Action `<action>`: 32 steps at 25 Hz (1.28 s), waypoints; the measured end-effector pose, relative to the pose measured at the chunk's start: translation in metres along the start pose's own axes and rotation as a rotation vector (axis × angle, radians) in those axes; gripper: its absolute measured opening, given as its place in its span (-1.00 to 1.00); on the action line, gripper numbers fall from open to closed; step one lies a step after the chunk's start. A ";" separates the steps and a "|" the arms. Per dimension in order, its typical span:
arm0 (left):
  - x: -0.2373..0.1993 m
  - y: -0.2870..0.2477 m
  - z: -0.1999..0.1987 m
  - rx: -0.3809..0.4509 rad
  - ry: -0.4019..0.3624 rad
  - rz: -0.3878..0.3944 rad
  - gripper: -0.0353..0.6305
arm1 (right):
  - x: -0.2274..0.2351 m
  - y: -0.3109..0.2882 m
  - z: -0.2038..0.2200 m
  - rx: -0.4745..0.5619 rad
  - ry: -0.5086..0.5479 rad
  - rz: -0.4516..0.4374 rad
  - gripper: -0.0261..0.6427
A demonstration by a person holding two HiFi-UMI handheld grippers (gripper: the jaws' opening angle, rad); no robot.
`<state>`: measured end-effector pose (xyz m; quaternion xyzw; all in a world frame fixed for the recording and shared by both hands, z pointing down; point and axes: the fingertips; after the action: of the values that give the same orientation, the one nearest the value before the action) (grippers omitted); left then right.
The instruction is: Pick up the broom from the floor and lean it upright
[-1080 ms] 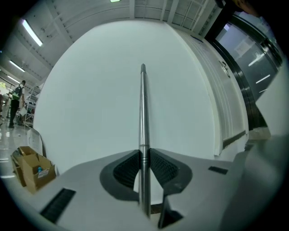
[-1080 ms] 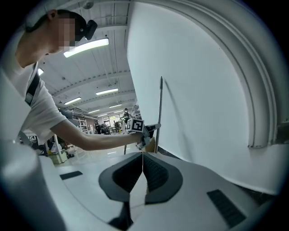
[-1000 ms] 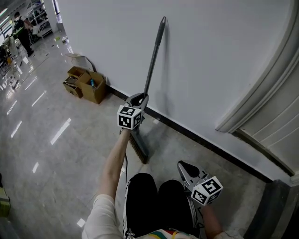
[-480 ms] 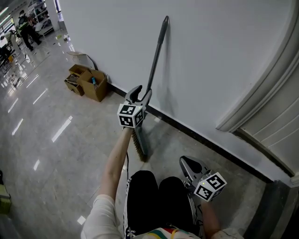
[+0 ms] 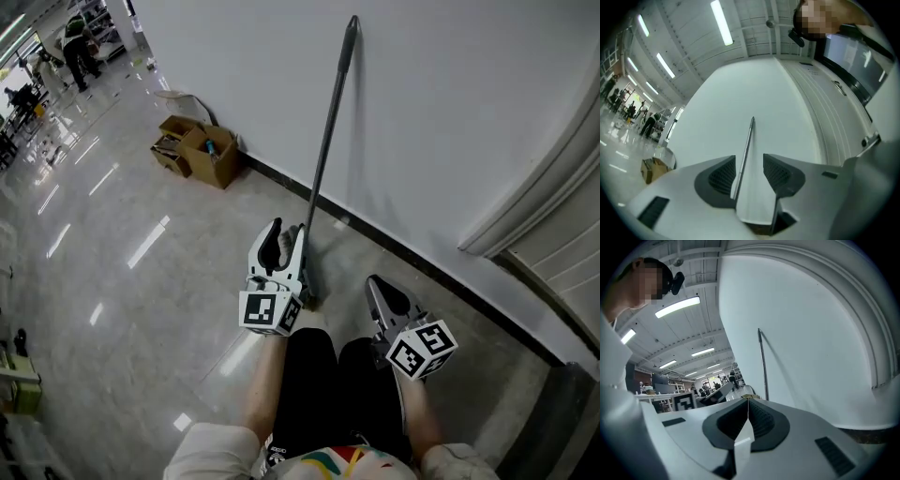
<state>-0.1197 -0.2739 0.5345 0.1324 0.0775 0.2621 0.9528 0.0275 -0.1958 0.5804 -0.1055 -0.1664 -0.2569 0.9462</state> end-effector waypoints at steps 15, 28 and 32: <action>0.012 0.059 -0.003 -0.167 -0.106 -0.141 -0.76 | -0.017 -0.060 0.004 -0.051 0.053 0.041 -0.88; 0.068 0.013 -0.405 -0.076 0.068 -0.227 -0.76 | -0.201 0.028 -0.348 -0.183 0.140 -0.019 -0.88; 0.099 0.025 -0.503 -0.127 0.071 -0.274 -0.76 | -0.250 0.088 -0.455 -0.181 0.173 -0.027 -0.88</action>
<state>-0.1566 -0.0947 0.0546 0.0508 0.1117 0.1386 0.9827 -0.0114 -0.1380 0.0583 -0.1657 -0.0618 -0.2919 0.9400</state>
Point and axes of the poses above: the fingertips, and each gripper's own axes: y backward along the fingers, x to its right, z out of its underside, and after that the axes turned 8 degrees about z, right-handed
